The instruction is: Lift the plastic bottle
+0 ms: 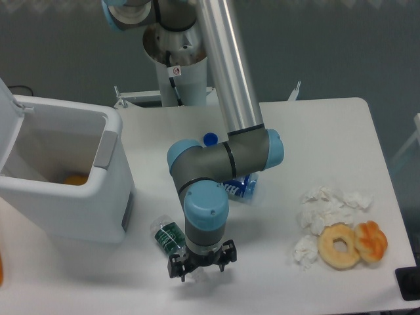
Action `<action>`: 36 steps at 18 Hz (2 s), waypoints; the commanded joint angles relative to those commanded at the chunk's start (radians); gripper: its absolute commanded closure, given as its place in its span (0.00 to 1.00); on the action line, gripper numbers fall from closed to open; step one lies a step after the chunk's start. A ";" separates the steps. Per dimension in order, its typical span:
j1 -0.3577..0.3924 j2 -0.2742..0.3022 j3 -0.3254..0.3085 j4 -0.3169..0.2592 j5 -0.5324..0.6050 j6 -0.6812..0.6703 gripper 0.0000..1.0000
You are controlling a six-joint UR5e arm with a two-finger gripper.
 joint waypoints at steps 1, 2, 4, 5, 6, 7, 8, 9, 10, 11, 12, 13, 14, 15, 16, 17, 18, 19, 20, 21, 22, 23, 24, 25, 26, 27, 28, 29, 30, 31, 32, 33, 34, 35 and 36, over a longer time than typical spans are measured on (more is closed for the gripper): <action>0.000 0.000 0.000 0.000 0.000 0.002 0.00; 0.000 0.000 0.002 0.000 0.000 0.002 0.00; 0.000 0.000 0.000 0.000 0.000 0.002 0.00; 0.000 0.002 0.000 0.000 0.000 0.002 0.00; 0.000 0.000 0.002 0.000 0.000 0.002 0.01; 0.000 0.000 0.002 0.000 0.000 0.002 0.04; 0.000 0.000 0.002 0.000 0.000 0.002 0.05; 0.000 0.000 0.002 0.000 0.000 0.002 0.06; 0.000 0.000 0.002 0.000 0.000 0.002 0.06; 0.000 0.000 0.002 0.000 0.000 0.002 0.07; 0.000 0.000 0.002 0.000 0.002 0.000 0.10; 0.000 0.000 0.003 0.000 0.002 0.000 0.15; 0.000 0.000 0.002 0.002 0.005 0.000 0.18; 0.000 0.000 0.002 0.000 0.008 0.000 0.18; 0.000 0.000 0.002 0.002 0.009 0.000 0.18; 0.000 -0.002 0.002 0.002 0.015 0.000 0.18; 0.000 -0.008 0.002 0.002 0.023 0.000 0.18; -0.002 -0.009 0.002 0.002 0.028 0.000 0.19; -0.002 -0.009 0.002 0.002 0.028 0.000 0.19; -0.002 -0.009 0.002 0.003 0.028 0.000 0.20; -0.002 -0.008 0.002 0.005 0.029 0.000 0.22; -0.002 -0.008 0.002 0.005 0.029 0.000 0.22; -0.002 -0.008 0.002 0.005 0.028 0.000 0.22; -0.002 -0.006 0.002 0.005 0.029 0.000 0.22; -0.002 -0.006 0.002 0.005 0.028 0.000 0.22; -0.002 -0.006 0.000 0.005 0.029 0.000 0.22; -0.002 -0.006 -0.002 0.005 0.029 0.002 0.22; -0.003 -0.006 -0.003 0.005 0.028 0.002 0.23; -0.003 -0.006 -0.003 0.005 0.028 0.002 0.25; -0.006 -0.006 -0.005 0.005 0.028 0.002 0.26; -0.009 -0.005 -0.005 0.005 0.028 0.002 0.27; -0.009 -0.005 -0.005 0.005 0.029 0.000 0.29; -0.009 -0.006 -0.005 0.005 0.028 0.000 0.30; -0.009 -0.005 -0.005 0.005 0.028 0.000 0.32; -0.009 -0.003 -0.006 0.005 0.028 0.000 0.33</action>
